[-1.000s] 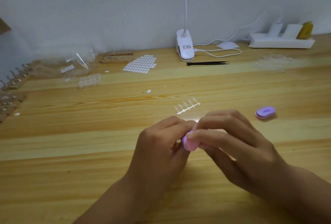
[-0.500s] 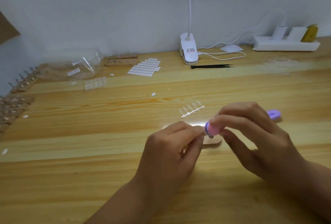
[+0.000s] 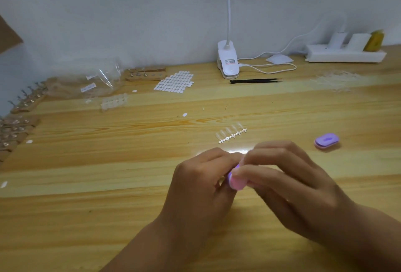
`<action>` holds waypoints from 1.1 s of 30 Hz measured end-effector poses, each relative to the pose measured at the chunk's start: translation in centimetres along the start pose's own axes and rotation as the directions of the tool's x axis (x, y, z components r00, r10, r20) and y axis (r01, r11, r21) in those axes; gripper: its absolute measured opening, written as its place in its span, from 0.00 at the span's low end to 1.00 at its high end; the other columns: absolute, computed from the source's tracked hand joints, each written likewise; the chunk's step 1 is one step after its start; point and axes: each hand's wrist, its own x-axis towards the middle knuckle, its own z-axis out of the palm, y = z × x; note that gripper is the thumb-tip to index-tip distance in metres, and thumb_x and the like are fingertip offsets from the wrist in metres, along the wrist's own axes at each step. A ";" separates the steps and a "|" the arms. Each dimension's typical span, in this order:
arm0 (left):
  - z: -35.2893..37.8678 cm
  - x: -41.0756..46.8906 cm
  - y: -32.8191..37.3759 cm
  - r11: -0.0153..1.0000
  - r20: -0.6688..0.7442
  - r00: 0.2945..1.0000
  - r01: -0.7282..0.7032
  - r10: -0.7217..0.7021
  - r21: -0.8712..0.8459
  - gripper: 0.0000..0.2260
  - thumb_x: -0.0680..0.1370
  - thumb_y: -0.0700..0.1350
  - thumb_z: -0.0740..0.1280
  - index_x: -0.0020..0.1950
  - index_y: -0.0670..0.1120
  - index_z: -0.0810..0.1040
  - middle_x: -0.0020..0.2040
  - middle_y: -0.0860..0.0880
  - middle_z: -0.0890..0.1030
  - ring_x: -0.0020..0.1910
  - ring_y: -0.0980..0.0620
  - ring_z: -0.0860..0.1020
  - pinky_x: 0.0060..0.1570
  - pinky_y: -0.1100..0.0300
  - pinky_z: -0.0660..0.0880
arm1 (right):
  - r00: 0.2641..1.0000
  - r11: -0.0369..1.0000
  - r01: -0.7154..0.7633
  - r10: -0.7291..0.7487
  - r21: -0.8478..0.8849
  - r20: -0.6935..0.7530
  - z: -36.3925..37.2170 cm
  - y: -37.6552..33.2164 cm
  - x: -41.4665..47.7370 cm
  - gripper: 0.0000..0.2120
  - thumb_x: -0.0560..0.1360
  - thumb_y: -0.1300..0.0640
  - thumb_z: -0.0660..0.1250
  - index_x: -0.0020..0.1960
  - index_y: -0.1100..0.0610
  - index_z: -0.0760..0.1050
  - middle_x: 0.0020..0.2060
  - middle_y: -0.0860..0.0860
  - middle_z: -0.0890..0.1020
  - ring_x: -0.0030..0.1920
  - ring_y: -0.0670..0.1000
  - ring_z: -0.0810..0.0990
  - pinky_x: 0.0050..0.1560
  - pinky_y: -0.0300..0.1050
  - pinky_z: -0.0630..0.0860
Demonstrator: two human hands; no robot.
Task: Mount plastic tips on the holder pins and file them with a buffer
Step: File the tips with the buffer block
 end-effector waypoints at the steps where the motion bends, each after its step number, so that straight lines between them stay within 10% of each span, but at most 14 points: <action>1: 0.0 0.0 0.1 1.000 0.002 1.000 0.003 -0.003 0.004 0.06 0.77 0.41 0.68 0.48 0.45 0.85 0.38 0.51 0.82 0.36 0.53 0.78 0.33 0.56 0.74 | 1.000 1.000 0.004 -0.004 -0.005 0.002 -0.4 0.3 0.0 0.10 0.76 0.70 0.67 0.57 0.65 0.82 0.51 0.58 0.81 0.54 0.56 0.78 0.59 0.44 0.74; 33: 0.4 0.0 0.1 1.000 -0.007 1.000 0.021 -0.021 -0.004 0.05 0.77 0.40 0.70 0.47 0.47 0.85 0.36 0.53 0.79 0.32 0.54 0.75 0.33 0.57 0.74 | 0.999 0.999 -0.043 0.043 0.002 -0.025 -1.3 1.3 0.0 0.09 0.76 0.69 0.67 0.55 0.65 0.82 0.52 0.56 0.81 0.54 0.54 0.79 0.57 0.45 0.75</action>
